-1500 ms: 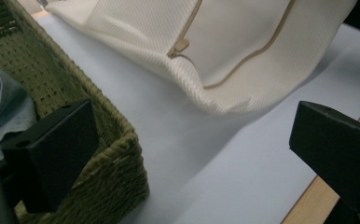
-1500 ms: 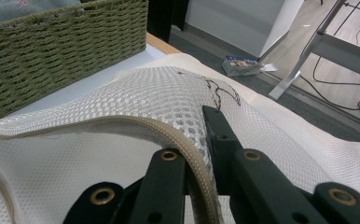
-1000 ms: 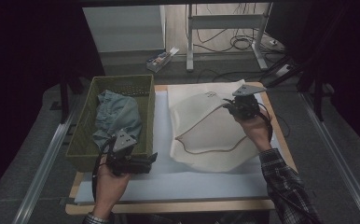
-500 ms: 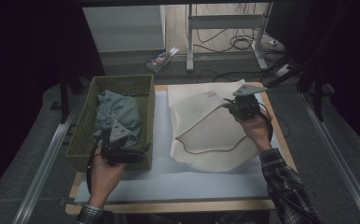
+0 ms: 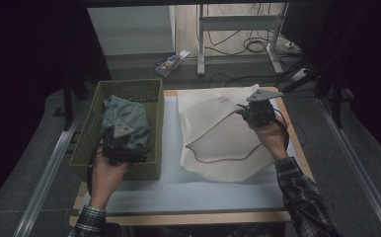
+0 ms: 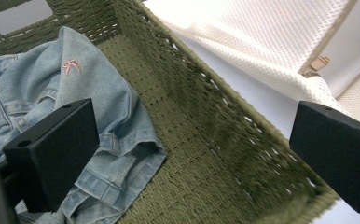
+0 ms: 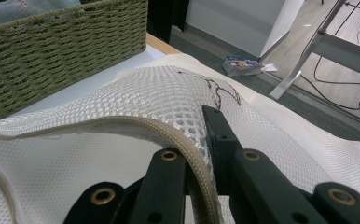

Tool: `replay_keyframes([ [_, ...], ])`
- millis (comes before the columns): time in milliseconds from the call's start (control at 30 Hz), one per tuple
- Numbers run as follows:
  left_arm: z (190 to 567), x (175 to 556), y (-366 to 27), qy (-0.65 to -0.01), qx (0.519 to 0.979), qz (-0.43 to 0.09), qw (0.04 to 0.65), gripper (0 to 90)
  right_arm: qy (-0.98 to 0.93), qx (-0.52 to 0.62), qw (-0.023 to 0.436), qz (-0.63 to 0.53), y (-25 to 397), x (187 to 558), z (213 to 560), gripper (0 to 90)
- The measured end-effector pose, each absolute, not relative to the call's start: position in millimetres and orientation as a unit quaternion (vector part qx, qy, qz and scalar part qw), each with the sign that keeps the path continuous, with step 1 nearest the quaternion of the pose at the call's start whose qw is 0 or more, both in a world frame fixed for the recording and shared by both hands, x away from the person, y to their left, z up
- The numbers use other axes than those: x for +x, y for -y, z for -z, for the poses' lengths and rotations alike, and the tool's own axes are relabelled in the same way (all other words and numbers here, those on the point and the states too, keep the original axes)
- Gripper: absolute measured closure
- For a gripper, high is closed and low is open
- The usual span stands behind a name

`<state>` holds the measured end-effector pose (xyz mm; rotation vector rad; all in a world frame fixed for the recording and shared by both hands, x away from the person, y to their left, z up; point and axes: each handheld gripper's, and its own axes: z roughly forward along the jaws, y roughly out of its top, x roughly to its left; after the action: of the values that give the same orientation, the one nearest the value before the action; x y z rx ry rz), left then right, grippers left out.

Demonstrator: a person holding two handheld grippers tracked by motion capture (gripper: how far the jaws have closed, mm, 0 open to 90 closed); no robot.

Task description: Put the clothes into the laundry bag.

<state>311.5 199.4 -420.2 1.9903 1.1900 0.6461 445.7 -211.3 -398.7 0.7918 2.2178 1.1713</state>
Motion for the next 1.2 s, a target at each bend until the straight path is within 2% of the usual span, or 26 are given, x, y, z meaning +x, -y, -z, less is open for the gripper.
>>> replay_keyframes([
  [500, 422, 350, -221, -0.514, 0.744, -0.225, 0.364, 0.0, -0.816, 0.291, 0.253, -0.431, 212, 446, 399, 84.9],
  [1200, 429, 381, -234, -0.538, 0.743, -0.216, 0.336, 0.0, -0.816, 0.290, 0.252, -0.432, 212, 446, 399, 84.9],
])
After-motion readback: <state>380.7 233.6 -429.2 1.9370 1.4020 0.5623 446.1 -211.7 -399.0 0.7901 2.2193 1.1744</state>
